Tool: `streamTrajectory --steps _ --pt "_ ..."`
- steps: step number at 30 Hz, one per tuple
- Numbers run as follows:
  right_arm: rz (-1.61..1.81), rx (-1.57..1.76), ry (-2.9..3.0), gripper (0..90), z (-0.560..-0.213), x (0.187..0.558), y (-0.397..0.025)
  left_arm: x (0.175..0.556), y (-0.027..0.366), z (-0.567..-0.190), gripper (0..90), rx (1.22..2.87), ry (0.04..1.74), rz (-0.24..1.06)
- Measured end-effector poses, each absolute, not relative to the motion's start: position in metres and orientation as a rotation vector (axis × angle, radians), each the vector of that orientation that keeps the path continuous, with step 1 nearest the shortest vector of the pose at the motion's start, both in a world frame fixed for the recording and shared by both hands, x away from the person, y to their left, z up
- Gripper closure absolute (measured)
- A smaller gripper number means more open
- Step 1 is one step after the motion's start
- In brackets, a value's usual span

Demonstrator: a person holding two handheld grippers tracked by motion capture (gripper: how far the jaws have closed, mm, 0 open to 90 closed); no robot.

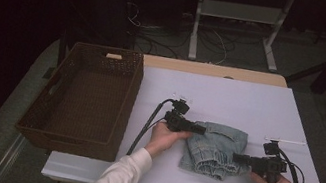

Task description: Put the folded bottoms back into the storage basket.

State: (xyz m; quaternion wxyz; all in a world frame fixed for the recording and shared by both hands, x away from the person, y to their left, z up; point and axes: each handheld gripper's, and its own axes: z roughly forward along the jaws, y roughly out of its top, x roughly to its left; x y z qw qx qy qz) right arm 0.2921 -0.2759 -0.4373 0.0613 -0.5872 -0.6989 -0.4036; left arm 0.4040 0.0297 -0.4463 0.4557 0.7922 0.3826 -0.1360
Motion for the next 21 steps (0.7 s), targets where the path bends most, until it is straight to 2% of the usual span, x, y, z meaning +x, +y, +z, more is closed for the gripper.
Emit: streamTrajectory --steps 8,21 --pt "-1.254 -1.756 -2.106 74.3 -0.433 0.29 -0.279 0.403 0.032 -0.439 69.1 1.925 0.93 -0.349" --pt "-1.347 -1.702 -2.124 74.6 -0.419 0.284 -0.28 0.392 0.039 -0.416 69.6 1.913 0.866 -0.293"
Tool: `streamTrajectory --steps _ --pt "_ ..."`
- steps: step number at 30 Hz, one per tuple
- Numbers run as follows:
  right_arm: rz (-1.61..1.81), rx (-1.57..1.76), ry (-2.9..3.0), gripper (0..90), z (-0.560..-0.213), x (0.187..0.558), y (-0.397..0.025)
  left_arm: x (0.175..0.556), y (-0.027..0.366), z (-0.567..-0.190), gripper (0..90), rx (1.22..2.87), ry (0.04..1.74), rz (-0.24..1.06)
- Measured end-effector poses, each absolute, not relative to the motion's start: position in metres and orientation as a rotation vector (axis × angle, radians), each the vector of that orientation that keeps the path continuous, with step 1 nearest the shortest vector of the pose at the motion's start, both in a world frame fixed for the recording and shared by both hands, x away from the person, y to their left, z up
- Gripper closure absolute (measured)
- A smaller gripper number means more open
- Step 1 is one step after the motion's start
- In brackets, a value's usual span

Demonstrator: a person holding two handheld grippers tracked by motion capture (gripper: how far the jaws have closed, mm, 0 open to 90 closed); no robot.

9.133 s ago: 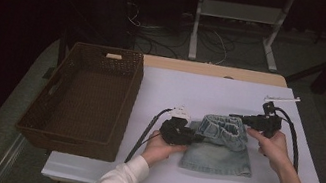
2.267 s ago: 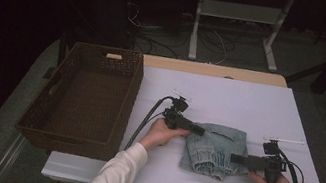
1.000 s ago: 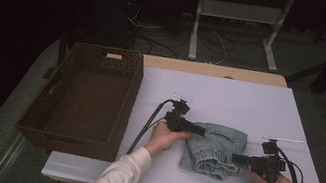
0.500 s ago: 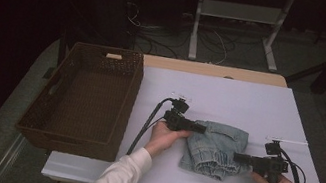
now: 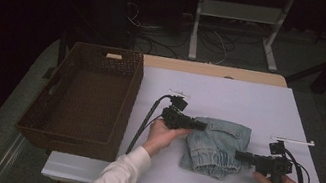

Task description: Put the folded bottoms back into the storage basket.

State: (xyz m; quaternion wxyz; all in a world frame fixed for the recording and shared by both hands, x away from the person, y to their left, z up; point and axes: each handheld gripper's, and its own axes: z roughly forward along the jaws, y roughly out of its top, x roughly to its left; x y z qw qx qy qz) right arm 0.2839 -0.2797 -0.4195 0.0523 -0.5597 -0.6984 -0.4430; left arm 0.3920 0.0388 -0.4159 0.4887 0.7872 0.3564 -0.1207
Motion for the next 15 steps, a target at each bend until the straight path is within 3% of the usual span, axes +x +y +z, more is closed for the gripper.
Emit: streamTrajectory --steps 15 --pt "-1.403 -1.659 -2.12 74.7 -0.403 0.277 -0.275 0.381 0.046 -0.391 69.6 1.898 0.839 -0.227"
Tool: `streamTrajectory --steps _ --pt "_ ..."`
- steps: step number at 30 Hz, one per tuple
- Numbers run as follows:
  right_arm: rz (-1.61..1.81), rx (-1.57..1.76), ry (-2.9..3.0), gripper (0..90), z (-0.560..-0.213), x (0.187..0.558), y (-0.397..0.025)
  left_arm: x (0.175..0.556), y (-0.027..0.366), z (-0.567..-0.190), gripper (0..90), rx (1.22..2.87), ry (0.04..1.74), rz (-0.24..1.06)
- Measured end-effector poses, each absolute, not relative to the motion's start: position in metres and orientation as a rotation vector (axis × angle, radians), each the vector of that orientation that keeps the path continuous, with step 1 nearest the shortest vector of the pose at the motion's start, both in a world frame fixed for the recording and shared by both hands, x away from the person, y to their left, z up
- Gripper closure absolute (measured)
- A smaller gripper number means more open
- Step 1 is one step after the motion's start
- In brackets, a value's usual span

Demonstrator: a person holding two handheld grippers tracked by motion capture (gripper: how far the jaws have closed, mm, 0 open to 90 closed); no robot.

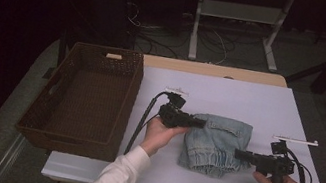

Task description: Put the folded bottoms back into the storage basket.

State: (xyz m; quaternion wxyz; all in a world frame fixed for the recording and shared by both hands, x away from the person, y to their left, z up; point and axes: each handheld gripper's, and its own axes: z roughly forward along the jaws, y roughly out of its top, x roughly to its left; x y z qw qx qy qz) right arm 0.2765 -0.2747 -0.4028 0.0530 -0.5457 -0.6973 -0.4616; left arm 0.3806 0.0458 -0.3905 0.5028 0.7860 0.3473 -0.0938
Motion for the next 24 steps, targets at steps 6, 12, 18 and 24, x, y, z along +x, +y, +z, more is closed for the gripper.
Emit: streamTrajectory --steps 6,12,18,24 --pt "-1.421 -1.642 -2.123 74.7 -0.395 0.277 -0.274 0.378 0.048 -0.379 69.6 1.882 0.84 -0.214" --pt "-1.434 -1.626 -2.141 75.0 -0.384 0.279 -0.274 0.377 0.049 -0.365 69.7 1.871 0.829 -0.197" --pt "-1.449 -1.601 -2.173 75.0 -0.368 0.282 -0.272 0.377 0.053 -0.351 69.6 1.85 0.831 -0.182" --pt "-1.468 -1.575 -2.19 75.0 -0.354 0.286 -0.268 0.377 0.059 -0.335 69.6 1.849 0.824 -0.154"
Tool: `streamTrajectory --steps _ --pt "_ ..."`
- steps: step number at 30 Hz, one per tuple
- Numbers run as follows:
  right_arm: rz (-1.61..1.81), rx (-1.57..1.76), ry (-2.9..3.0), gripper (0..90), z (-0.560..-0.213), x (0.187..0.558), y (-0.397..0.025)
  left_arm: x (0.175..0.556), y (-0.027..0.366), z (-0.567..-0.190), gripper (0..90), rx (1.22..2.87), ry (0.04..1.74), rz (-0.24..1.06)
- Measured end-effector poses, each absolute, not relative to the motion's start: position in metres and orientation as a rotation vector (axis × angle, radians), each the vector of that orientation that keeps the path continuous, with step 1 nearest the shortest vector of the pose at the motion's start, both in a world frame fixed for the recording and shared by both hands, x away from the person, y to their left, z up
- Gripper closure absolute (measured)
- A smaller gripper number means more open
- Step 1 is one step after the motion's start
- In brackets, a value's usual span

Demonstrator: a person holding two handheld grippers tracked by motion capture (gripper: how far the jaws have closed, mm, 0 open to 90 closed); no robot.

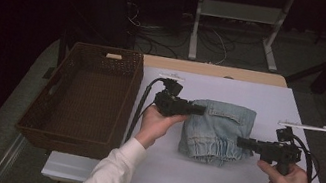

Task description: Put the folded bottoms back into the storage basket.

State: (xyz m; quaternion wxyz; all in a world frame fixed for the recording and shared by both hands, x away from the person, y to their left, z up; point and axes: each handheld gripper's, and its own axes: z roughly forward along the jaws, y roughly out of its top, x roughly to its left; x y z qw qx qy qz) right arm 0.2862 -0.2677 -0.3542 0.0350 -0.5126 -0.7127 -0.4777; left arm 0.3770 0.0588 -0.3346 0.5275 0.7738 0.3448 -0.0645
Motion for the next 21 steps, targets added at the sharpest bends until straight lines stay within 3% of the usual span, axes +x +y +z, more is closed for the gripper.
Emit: streamTrajectory --steps 21 --pt "-1.523 -1.489 -2.223 75.0 -0.322 0.303 -0.242 0.377 0.088 -0.293 69.6 1.843 0.836 -0.069"
